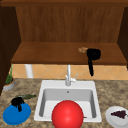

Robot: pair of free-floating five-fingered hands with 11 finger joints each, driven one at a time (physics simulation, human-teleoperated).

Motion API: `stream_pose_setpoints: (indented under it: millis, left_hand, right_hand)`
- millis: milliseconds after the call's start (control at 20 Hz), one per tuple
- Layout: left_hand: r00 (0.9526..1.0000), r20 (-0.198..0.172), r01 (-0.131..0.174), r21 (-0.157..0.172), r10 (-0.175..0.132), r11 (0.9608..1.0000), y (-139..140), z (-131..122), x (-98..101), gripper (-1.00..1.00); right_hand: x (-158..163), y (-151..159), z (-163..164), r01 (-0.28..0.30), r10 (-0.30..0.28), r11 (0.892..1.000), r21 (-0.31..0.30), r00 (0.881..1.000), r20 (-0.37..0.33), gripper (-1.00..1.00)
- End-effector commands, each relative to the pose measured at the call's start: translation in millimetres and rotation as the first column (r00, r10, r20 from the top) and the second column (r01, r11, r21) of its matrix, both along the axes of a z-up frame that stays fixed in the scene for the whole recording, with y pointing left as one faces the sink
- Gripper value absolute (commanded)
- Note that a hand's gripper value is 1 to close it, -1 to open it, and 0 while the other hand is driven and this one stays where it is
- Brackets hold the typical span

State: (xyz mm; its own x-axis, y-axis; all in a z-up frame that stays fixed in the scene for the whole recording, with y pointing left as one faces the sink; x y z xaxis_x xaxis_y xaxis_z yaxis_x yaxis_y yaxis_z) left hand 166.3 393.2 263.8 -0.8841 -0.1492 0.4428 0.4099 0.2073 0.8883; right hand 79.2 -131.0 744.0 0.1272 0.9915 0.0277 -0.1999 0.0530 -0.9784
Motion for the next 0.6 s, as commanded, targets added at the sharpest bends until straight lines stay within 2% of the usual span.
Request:
stream_pose_setpoints:
  millis: [0,150,550]
  left_hand:
    - [1.0,0.0,0.0,0.0,0.0,1.0,0,0,0.0,0.0]
    - [1.0,0.0,0.0,0.0,0.0,1.0,0,0,0.0,0.0]
    - [1.0,0.0,0.0,0.0,0.0,1.0,0,0,0.0,0.0]
  right_hand:
    - [27,0,16,-0.035,0.035,0.999,0.026,0.999,0.0,-1.0]
    - [50,1,26,-0.06,0.06,0.998,0.037,0.998,-0.005,-1.0]
    - [115,2,15,-0.125,0.125,0.992,0.03,0.992,-0.006,-1.0]
